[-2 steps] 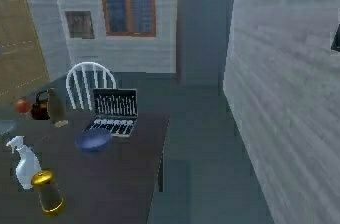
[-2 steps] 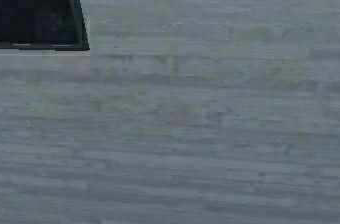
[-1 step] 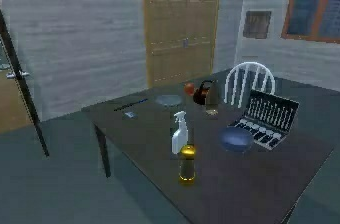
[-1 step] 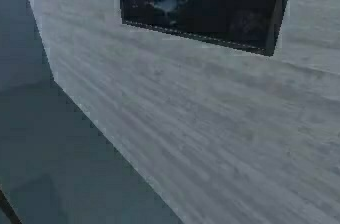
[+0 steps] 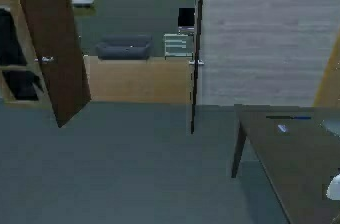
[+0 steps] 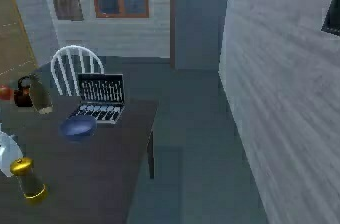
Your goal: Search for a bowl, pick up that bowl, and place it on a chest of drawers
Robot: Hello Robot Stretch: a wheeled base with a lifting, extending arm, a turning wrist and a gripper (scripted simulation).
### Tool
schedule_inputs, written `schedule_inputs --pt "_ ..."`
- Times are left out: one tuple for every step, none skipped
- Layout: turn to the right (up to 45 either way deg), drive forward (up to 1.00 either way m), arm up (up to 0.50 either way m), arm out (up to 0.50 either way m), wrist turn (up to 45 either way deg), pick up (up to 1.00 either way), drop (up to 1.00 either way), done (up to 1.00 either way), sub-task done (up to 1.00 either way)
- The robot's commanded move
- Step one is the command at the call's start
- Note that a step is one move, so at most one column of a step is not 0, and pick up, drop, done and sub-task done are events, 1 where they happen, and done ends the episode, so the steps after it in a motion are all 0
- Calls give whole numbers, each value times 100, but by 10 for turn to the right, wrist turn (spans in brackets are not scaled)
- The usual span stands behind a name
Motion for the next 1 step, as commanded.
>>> schedule_inputs --pt "-450 0 0 0 0 0 0 0 0"
